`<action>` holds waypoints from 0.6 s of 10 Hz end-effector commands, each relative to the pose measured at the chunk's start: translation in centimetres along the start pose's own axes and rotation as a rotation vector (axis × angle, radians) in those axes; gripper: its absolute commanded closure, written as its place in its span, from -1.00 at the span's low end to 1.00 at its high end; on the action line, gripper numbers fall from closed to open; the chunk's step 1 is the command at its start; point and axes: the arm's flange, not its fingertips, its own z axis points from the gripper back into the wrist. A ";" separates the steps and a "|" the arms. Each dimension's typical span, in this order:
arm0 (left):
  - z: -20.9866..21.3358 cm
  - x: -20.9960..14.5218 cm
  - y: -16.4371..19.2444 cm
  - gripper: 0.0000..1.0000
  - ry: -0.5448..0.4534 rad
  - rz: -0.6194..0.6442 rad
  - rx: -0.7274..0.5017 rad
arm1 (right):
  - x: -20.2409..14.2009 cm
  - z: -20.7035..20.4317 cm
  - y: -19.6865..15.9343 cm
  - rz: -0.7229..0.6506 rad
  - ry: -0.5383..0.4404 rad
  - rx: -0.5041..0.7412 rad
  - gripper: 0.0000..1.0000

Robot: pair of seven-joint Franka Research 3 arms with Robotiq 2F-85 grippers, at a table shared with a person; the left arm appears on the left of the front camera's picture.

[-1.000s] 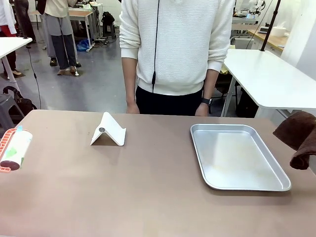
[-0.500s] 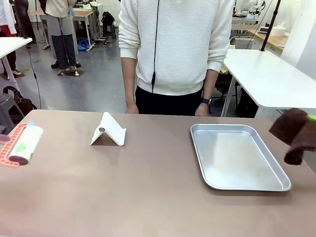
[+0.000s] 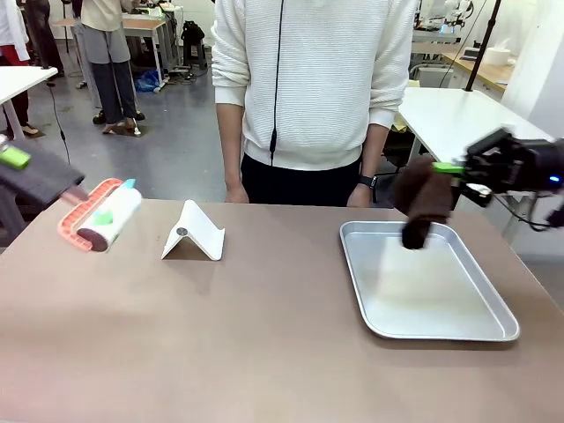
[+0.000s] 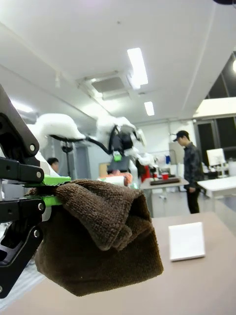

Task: Clean the surface of the table.
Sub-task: Return the Lint Roller and towel to their original positions.

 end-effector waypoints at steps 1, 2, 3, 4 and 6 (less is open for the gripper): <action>-1.5 2.2 -4.2 0.56 -0.023 0.019 0.114 | 1.8 -5.9 0.5 0.000 -0.041 -0.076 0.83; -3.2 3.5 -6.7 0.56 -0.035 0.027 0.161 | 2.4 -9.6 0.0 0.000 -0.025 -0.130 0.83; -5.4 5.1 -8.5 0.56 -0.020 0.042 0.218 | 2.7 -13.4 -1.3 0.020 -0.048 -0.199 0.83; -6.8 6.5 -9.4 0.56 -0.014 0.057 0.241 | 2.4 -16.3 -2.9 0.034 -0.020 -0.266 0.83; -8.9 8.6 -9.5 0.56 -0.035 0.116 0.267 | 1.4 -19.7 -5.2 0.022 0.089 -0.358 0.83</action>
